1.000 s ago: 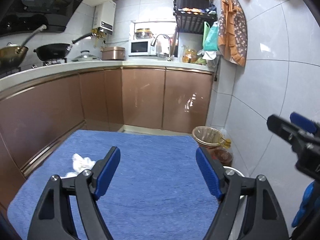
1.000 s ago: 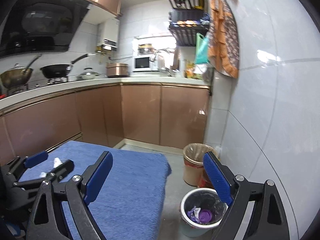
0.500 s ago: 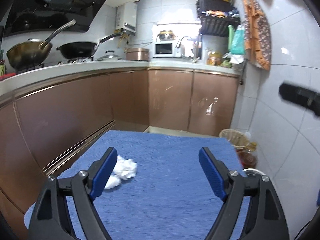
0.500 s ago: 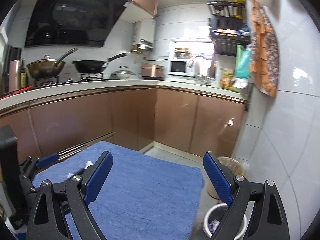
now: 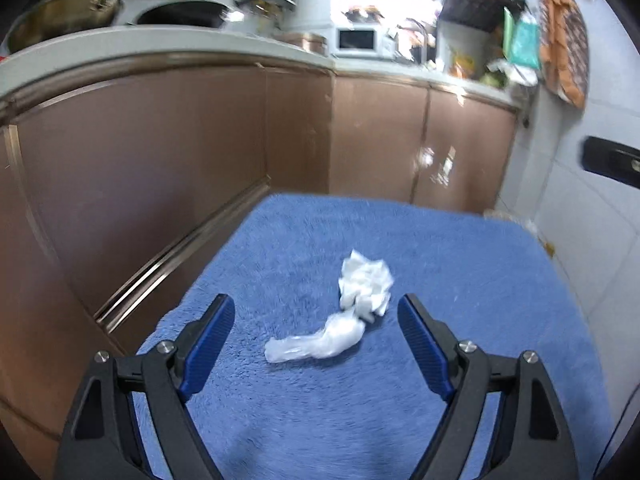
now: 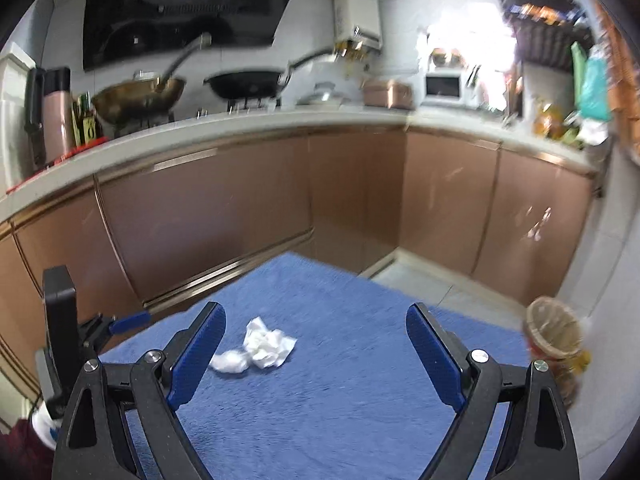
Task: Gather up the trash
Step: 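Grasp the white plastic glove with left tool while right tool grasps the white tissue, then carry the glove and tissue over the white trash bin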
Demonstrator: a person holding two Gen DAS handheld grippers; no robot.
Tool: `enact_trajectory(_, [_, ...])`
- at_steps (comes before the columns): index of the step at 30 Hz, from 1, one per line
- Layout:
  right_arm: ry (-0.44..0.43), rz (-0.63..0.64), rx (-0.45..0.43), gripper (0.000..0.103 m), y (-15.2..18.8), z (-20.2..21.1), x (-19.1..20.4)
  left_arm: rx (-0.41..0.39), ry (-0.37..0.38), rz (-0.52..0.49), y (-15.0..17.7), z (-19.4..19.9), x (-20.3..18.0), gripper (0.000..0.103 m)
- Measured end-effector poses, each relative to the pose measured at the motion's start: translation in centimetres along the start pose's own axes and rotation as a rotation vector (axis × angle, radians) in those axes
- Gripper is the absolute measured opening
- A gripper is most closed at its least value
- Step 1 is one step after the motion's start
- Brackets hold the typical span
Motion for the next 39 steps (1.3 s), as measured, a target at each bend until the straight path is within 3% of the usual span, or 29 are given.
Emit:
enact_trajectory(8, [-0.140, -0.102, 0.176, 0.090, 3.6, -9.8, 0.1, 0.092, 0.133, -0.133, 1.5, -6.1, -1.8, 0.083])
enact_trajectory(11, [-0.186, -0.132, 0.236, 0.090, 4.7, -13.0, 0.3, 0.137, 0.142, -0.109, 2.1, -8.2, -1.5, 0.082])
enact_trajectory(13, [-0.204, -0.140, 0.267, 0.090, 5.1, -14.9, 0.6, 0.169, 0.159, -0.076, 2.7, -9.5, -1.2, 0.072])
enact_trajectory(15, [-0.221, -0.150, 0.295, 0.090, 5.8, -16.5, 0.9, 0.205, 0.201, -0.055, 3.3, -10.2, -1.2, 0.052])
enact_trajectory(19, [-0.251, -0.171, 0.333, 0.085, 6.8, -19.1, 1.5, 0.241, 0.250, -0.044, 3.8, -10.9, -1.6, 0.032])
enact_trajectory(22, [-0.265, -0.182, 0.351, 0.072, 7.6, -20.4, 1.9, 0.244, 0.256, -0.047, 4.1, -10.9, -1.9, 0.030])
enact_trajectory(25, [-0.285, -0.208, 0.375, 0.049, 8.3, -21.2, 1.9, 0.250, 0.252, -0.047, 4.2, -10.9, -1.8, 0.030])
enact_trajectory(27, [-0.296, -0.219, 0.382, 0.028, 8.8, -21.3, 1.7, 0.252, 0.246, -0.049, 4.3, -11.0, -1.9, 0.029])
enact_trajectory(30, [-0.307, -0.232, 0.367, 0.009, 8.8, -20.7, 1.3, 0.252, 0.220, -0.064, 4.2, -11.2, -2.0, 0.029])
enact_trajectory(39, [-0.257, -0.255, 0.280, 0.008, 7.3, -12.8, -1.4, 0.250, 0.111, -0.168, 4.2, -11.5, -4.2, 0.028])
Point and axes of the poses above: each gripper's, at about its wrist camera, not at the fingertips, and z roughly against the way its jaws point, x to its left, y to its underside, the point moved 7 cm from there along -z, roughly the way its jaws point, and after that the axes turned 6 degrees about -y, right-handed, at the moved point
